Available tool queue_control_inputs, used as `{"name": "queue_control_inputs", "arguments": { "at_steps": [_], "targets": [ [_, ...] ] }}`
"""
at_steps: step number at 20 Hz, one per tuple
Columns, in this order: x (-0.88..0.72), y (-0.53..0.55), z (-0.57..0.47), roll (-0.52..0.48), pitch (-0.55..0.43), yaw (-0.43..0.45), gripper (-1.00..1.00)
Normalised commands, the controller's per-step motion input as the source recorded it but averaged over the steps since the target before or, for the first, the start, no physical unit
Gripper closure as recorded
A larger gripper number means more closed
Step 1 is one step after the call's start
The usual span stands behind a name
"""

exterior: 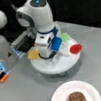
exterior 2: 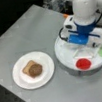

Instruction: Ingredient selection for cheeseburger or sandwich

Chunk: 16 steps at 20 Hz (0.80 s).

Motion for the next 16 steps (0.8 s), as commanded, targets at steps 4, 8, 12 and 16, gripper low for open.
{"name": "queue_control_inputs", "arguments": {
  "at_steps": [4,8,12,16],
  "targets": [
    [-0.26,-0.01,-0.17,0.169,-0.175,0.123,-1.00],
    [-0.24,-0.06,-0.16,0.175,-0.155,0.138,-1.00],
    [-0.21,-0.11,-0.13,0.175,-0.129,0.165,-1.00],
    [-0.19,-0.13,-0.12,0.171,-0.109,0.154,-1.00]
  ]
}}
